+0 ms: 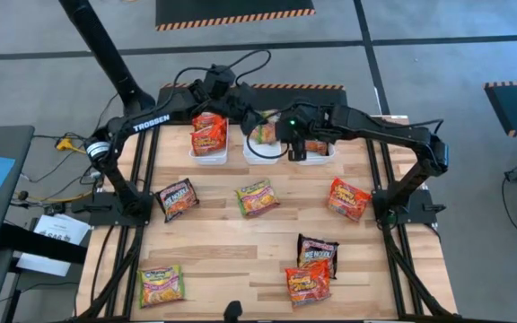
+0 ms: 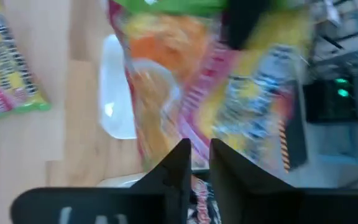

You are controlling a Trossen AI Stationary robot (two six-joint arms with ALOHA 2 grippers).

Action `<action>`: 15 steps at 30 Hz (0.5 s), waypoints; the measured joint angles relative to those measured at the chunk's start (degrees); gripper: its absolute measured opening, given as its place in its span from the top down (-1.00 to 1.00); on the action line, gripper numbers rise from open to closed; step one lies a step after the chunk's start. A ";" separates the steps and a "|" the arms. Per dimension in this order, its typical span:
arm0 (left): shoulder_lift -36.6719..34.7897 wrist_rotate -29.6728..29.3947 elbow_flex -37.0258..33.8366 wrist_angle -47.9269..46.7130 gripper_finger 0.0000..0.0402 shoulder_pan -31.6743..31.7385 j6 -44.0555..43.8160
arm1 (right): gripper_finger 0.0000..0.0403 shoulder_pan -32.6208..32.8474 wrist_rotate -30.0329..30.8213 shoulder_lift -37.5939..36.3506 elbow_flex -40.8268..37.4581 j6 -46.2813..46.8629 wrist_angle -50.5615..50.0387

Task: Sort Maruchan noodles
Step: Put the bottom right green noodle pack into the middle white bin

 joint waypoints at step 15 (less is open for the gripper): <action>0.07 1.71 -0.05 -9.32 1.00 9.77 16.42 | 0.46 2.65 11.18 -0.62 3.09 15.55 -3.41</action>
